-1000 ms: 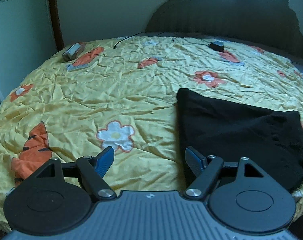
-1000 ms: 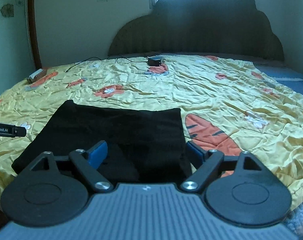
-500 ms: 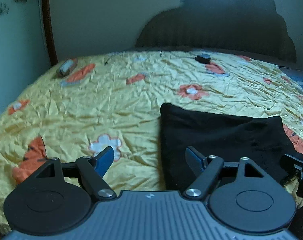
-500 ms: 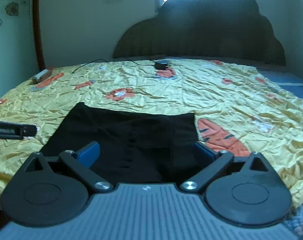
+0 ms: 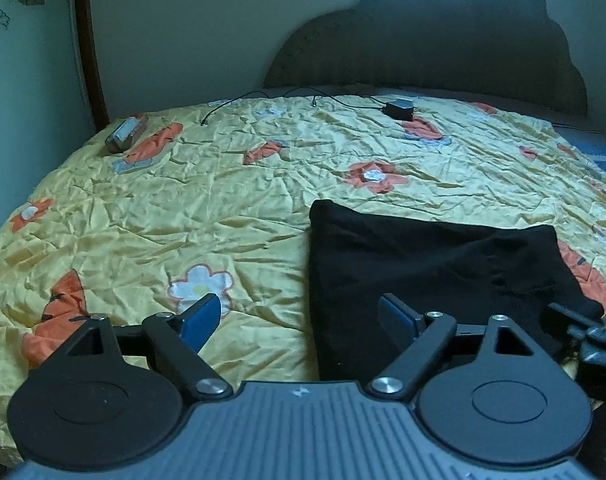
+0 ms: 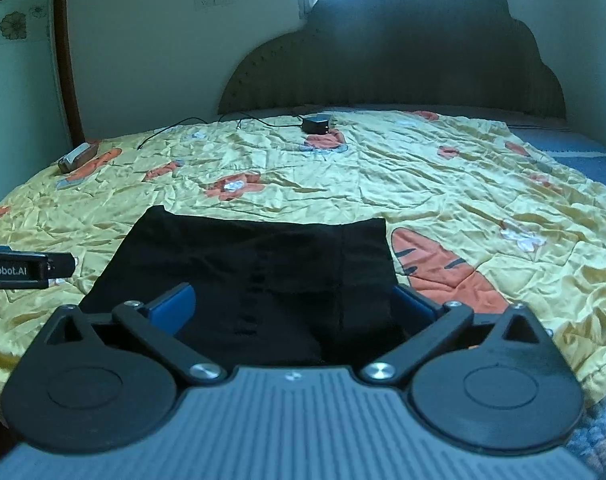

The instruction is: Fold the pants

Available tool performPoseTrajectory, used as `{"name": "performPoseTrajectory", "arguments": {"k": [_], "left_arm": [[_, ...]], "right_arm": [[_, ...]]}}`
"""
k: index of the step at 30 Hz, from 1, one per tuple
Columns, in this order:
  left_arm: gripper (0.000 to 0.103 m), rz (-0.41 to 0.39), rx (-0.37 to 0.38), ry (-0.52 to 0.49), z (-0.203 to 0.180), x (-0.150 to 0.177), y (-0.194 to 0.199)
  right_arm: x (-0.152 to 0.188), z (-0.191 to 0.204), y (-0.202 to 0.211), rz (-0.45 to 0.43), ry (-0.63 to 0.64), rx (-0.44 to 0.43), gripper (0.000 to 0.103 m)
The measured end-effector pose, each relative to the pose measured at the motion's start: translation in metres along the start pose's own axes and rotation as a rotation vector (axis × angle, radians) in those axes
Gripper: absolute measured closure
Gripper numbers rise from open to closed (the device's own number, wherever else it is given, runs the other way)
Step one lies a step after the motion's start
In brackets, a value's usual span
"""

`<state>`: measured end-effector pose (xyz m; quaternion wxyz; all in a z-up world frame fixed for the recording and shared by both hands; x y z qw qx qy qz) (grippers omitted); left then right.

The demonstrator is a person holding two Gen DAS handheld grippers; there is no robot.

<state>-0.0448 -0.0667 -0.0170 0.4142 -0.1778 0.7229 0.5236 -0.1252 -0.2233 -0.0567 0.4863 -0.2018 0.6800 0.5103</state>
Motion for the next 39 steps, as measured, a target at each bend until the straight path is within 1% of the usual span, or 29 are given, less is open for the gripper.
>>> {"name": "performPoseTrajectory", "arguments": {"k": [4,8,12,16,23,30,32,39], "left_arm": [[0.017,0.012,-0.009,-0.014,0.0,0.0,-0.003],[0.017,0.004,-0.013,-0.011,0.002,0.002,-0.005],[0.017,0.023,-0.023,-0.022,0.001,0.003,-0.01],[0.017,0.041,-0.059,-0.058,-0.003,0.006,-0.017],[0.017,0.041,-0.048,-0.085,-0.014,0.007,-0.018],[0.017,0.051,-0.041,-0.121,-0.024,0.008,-0.02],[0.017,0.043,-0.049,-0.13,-0.026,0.008,-0.019],[0.017,0.04,-0.045,-0.139,-0.027,0.01,-0.018]], "right_arm": [[0.002,0.008,-0.002,0.002,0.042,0.012,0.0],[0.005,0.007,-0.006,0.024,0.032,0.012,0.0],[0.005,0.006,-0.012,0.041,0.03,0.035,0.0],[0.005,0.003,-0.015,0.046,0.019,0.044,0.0],[0.004,-0.001,-0.021,0.062,0.0,0.048,0.0],[0.001,-0.004,-0.022,0.055,-0.019,0.051,0.0],[0.001,-0.005,-0.023,0.059,-0.02,0.053,0.0],[0.001,-0.005,-0.023,0.057,-0.023,0.057,0.0]]}}
Point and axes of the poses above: each gripper's, at about its wrist camera, not at the fingertips, and y roughly against the way its jaws point, z to its left, x to its underside, the point moved 4 cm from there along -y, roughly the way its jaws point, and after that the axes turned 13 degrees about x, right-handed, at the moved point
